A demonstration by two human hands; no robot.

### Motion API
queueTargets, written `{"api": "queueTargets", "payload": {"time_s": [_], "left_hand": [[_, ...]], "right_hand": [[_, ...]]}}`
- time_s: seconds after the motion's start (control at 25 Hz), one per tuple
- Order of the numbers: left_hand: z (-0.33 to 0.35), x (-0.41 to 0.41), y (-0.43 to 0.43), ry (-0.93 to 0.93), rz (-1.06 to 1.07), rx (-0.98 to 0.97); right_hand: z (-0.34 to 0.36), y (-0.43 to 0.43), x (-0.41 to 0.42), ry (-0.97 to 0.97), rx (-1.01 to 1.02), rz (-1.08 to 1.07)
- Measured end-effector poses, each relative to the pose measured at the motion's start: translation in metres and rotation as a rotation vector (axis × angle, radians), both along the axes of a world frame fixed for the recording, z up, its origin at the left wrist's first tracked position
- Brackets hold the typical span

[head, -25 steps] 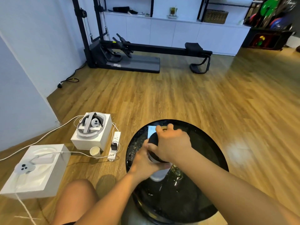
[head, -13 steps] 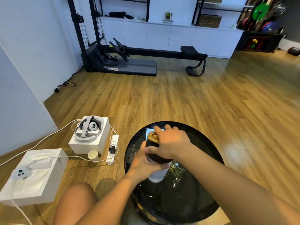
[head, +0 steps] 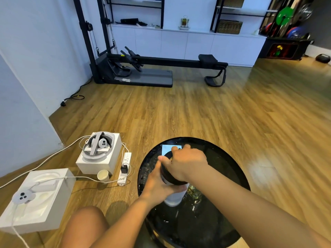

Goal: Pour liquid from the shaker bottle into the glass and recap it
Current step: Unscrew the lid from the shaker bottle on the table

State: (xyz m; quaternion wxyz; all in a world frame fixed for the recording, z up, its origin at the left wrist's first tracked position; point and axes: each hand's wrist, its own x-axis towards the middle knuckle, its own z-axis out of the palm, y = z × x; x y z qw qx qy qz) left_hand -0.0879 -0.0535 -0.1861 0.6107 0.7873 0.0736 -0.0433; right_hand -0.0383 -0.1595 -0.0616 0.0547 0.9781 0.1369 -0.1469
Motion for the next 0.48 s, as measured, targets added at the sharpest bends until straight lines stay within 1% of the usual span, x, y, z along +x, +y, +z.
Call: {"api": "queueTargets", "payload": {"time_s": [0.08,0.2,0.28,0.32,0.4,0.44,0.48], "left_hand": [[0.0,0.0,0.0,-0.022,0.003,0.017],[0.001,0.0,-0.001,-0.055,0.002,0.008],[0.0,0.0,-0.001,-0.042,0.005,0.011],[0.001,-0.001,0.0,-0.039,0.006,0.019],[0.002,-0.002,-0.001,-0.022,0.005,0.021],[0.001,-0.001,-0.001,-0.009,0.001,0.022],[0.001,-0.001,-0.001,-0.005,-0.005,0.023]], "right_hand": [[0.001,0.0,0.001,0.073,0.044,0.097],[0.012,-0.008,0.008,0.208,0.273,0.317],[0.014,-0.011,0.009,0.238,0.361,0.346],[0.013,-0.011,0.009,0.196,0.343,0.327],[0.009,-0.008,0.008,0.053,0.155,0.232],[0.008,-0.006,0.007,0.005,0.064,0.195],[0.007,-0.004,0.006,-0.018,0.015,0.202]]}}
